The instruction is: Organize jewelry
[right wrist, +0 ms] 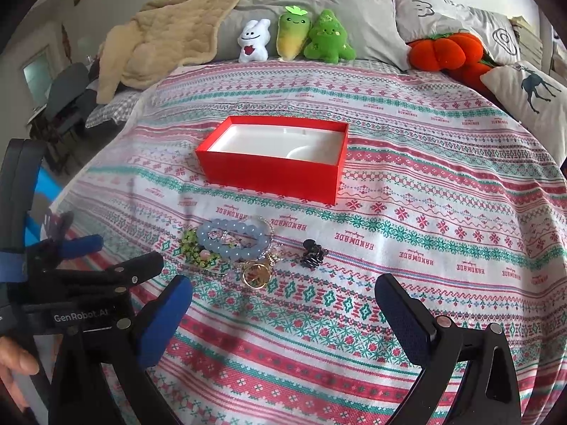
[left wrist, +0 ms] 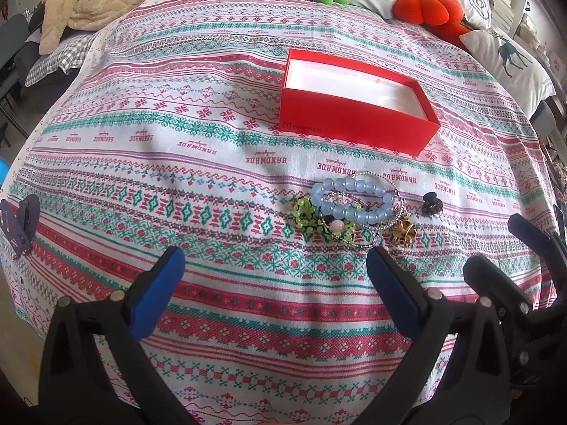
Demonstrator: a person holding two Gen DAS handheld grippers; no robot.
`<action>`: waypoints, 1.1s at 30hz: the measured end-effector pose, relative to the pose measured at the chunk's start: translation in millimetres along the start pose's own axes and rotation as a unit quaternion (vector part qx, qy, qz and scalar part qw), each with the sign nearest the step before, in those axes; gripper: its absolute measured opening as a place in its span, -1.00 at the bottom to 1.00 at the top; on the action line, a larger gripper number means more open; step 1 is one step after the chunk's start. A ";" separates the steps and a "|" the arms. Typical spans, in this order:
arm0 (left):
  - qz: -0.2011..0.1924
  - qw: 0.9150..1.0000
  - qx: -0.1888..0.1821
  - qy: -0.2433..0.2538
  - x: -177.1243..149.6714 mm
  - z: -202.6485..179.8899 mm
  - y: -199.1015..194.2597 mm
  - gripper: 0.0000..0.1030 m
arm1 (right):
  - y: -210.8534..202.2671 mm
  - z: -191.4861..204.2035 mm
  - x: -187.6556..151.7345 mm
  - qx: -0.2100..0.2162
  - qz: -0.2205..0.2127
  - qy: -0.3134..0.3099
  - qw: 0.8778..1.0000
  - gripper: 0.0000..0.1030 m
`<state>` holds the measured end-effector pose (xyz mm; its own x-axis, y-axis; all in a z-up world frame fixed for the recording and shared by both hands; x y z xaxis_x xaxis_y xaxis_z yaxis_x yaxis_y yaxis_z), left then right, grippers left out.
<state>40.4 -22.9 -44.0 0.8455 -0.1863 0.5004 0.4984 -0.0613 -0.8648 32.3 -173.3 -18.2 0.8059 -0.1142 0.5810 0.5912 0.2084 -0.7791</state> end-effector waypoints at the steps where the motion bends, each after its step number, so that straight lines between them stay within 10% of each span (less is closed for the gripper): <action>1: 0.001 1.000 -0.003 -0.001 -0.1 -0.4 0.1 0.85 | 0.3 0.4 -0.4 -0.005 0.002 -0.004 1.000 1.00; 33: 0.006 0.999 -0.030 -0.037 2.8 11.2 0.9 0.82 | 0.7 -4.6 4.0 0.003 -0.013 0.013 1.000 1.00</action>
<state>45.4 -12.4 -42.9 0.8643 -0.1151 0.4896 0.4774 -0.1188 -0.8706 36.0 -178.1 -17.6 0.7903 -0.1447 0.5954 0.6125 0.2112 -0.7617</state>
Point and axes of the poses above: each gripper's, at about its wrist camera, not at the fingertips, and y roughly the way its jaws point, z to its left, x to its top, the point moved 7 cm from there along y, roughly the way its jaws point, and after that the axes turned 13 degrees about y, right-handed, at the moved point
